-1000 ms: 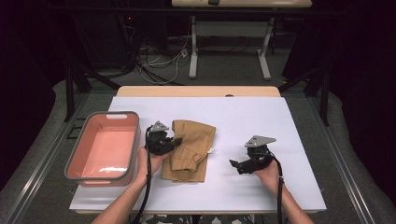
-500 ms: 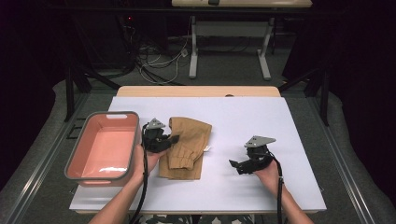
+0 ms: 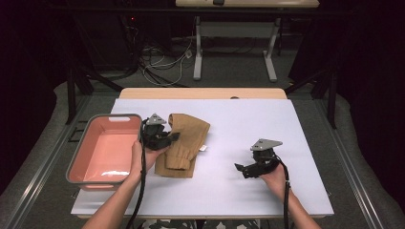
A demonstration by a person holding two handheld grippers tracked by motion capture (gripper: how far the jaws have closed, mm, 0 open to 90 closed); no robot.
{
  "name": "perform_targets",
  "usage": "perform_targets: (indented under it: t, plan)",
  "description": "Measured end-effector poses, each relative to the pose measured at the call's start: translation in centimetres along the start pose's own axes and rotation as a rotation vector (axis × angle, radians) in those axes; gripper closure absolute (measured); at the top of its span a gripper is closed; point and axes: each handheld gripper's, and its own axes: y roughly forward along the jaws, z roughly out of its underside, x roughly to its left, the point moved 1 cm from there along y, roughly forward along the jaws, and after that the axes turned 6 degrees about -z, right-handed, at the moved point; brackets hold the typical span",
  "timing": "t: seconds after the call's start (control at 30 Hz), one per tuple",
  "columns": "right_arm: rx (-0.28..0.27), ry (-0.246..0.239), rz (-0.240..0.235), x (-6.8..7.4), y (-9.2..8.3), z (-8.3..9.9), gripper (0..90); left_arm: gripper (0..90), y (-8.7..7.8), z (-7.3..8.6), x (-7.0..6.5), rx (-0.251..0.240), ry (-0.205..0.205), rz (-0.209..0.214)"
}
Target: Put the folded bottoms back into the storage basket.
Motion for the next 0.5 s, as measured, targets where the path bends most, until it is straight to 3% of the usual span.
perform_targets:
  t: [0.5]
  plan:
    - [0.007, 0.0, -0.004, -0.1, 0.1, 0.0, 2.6, 82.4, -2.0, -1.5, 1.6, 0.005, 0.022, -0.05]
